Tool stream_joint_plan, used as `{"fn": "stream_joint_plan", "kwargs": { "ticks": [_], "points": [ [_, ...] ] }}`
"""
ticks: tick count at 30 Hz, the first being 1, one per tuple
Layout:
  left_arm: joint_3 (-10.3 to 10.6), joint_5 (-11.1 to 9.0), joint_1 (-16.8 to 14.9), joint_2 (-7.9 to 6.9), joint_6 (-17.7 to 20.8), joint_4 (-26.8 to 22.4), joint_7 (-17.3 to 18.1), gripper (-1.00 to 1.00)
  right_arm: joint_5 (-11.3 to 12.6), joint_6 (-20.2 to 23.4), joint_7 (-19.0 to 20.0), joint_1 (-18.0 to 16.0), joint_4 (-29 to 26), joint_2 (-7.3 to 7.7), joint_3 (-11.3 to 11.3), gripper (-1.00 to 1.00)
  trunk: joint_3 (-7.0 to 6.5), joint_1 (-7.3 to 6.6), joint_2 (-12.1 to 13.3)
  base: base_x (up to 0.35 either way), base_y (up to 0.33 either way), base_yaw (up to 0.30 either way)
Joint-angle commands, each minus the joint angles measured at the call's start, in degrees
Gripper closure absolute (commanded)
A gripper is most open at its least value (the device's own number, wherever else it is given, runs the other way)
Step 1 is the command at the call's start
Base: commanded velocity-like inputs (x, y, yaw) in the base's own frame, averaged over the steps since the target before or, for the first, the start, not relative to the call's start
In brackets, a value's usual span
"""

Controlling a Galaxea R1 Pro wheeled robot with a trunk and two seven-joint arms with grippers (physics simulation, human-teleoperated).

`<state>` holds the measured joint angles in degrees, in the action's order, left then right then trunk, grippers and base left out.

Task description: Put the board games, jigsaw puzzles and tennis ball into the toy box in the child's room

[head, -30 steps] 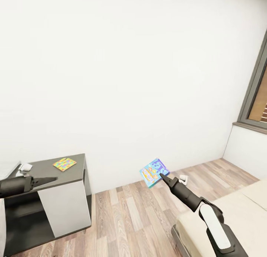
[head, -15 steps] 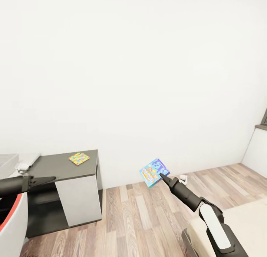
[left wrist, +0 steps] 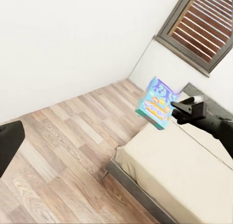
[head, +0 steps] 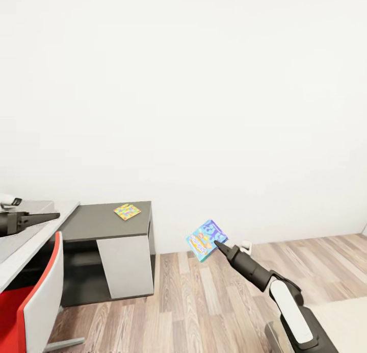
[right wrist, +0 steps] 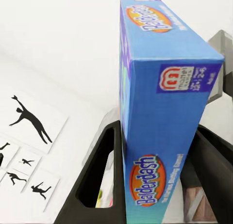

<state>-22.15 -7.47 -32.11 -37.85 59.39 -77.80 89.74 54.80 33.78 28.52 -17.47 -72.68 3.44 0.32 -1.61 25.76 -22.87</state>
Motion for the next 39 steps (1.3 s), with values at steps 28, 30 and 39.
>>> {"fn": "stream_joint_plan", "kwargs": {
  "ticks": [28, 30, 39],
  "points": [
    [3.1, -1.3, -1.2, -0.11, 0.6, 0.1, 0.3, -1.0, -3.8, 0.8, -0.2, -0.1, -0.8, 0.42, 0.0, 1.0, 1.18, 0.02, 0.0, 0.041, 0.023, 0.179],
    [3.1, -1.3, -1.2, -0.11, 0.6, 0.1, 0.3, -1.0, -3.8, 0.7, -0.2, -0.1, -0.8, 0.36, 0.1, 1.0, 1.18, 0.02, 0.0, 0.001, 0.0, 0.001],
    [3.2, -1.2, -1.2, -0.12, 0.6, 0.1, 0.3, -1.0, -3.7, 0.5, -0.2, -0.1, -1.3, 0.22, 0.1, 1.0, 1.12, 0.02, 0.0, 0.157, 0.0, 0.071]
  ]
}}
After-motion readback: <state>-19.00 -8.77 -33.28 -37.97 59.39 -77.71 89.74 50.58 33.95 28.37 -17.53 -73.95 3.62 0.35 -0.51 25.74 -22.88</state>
